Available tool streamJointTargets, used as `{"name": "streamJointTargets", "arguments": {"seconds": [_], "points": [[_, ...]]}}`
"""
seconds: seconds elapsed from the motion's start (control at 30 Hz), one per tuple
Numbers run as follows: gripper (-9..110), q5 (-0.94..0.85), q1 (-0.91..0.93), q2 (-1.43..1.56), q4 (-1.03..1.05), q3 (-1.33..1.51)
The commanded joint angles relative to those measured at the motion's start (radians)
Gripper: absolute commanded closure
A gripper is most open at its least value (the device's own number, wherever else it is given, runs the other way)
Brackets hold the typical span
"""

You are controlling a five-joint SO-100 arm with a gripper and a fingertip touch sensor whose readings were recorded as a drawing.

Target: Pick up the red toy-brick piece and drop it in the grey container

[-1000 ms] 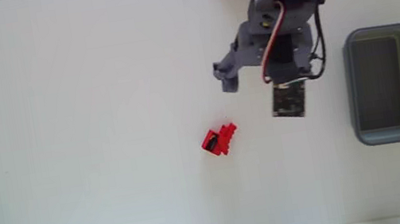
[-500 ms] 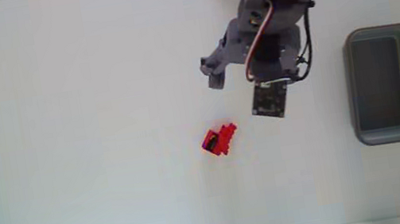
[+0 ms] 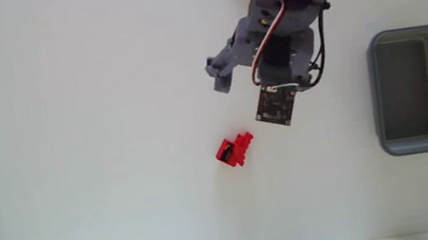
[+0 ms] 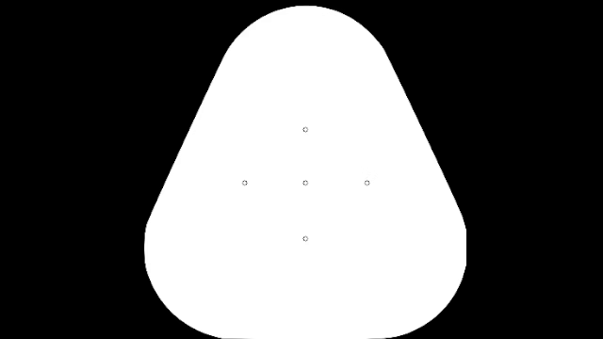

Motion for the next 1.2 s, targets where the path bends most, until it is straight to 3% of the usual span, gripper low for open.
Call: {"name": "streamJointTargets", "arguments": {"seconds": [0.0,1.17], "points": [[-9,0.005,0.018,0.034,0.021,0.005],[-9,0.005,0.018,-0.27,-0.207,-0.071]]}}
